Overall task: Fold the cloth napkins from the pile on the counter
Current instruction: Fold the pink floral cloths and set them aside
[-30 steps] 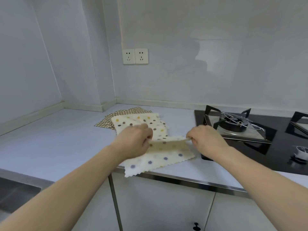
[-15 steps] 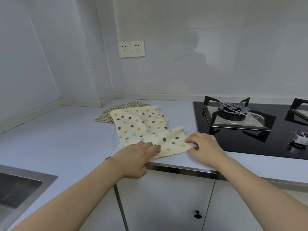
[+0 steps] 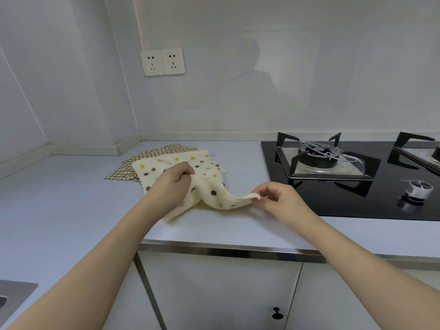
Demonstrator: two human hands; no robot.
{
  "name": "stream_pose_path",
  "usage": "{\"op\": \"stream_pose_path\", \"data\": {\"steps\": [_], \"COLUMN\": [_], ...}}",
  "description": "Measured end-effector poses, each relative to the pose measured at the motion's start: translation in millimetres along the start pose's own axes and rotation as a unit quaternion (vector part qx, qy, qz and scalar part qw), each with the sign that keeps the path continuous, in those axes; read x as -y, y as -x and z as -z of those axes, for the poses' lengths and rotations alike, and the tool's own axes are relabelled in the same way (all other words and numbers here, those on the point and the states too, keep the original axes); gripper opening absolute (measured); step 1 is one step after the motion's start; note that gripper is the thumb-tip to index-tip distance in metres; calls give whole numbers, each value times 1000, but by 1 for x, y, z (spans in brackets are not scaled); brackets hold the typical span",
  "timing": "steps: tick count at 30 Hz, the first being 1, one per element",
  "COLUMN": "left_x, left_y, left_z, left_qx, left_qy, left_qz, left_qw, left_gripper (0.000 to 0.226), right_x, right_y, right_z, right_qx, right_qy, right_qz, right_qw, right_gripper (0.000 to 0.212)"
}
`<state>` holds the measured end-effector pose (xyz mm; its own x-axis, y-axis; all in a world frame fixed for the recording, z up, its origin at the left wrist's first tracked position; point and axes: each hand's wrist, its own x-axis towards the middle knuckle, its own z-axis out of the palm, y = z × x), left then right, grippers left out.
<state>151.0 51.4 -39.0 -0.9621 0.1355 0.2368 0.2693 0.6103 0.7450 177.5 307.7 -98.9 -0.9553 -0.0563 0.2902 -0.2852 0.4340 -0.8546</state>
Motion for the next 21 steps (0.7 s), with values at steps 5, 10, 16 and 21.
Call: {"op": "stream_pose_path", "data": {"steps": [5,10,16,21], "left_x": [9,22,8,-2], "left_y": [-8,-6,-4,-2], "left_z": [4,19,24,29], "left_qx": [46,107,64,42], "left_qy": [67,-45,-78,-104], "left_qz": [-31,-89,-114,-96], "left_qw": [996,989,988,989], "left_gripper": [17,23,10,7], "right_x": [18,15,29,42], "right_y": [-16,-25,-27,-18], "right_z": [6,19,11,8], "right_qx": [-9,-20,-85,-48], "right_qy": [-106,-86,-94,-110], "right_qz": [-69,-139,-120,-66], "right_qw": [992,986,985,991], "right_gripper": [7,24,25,6]}}
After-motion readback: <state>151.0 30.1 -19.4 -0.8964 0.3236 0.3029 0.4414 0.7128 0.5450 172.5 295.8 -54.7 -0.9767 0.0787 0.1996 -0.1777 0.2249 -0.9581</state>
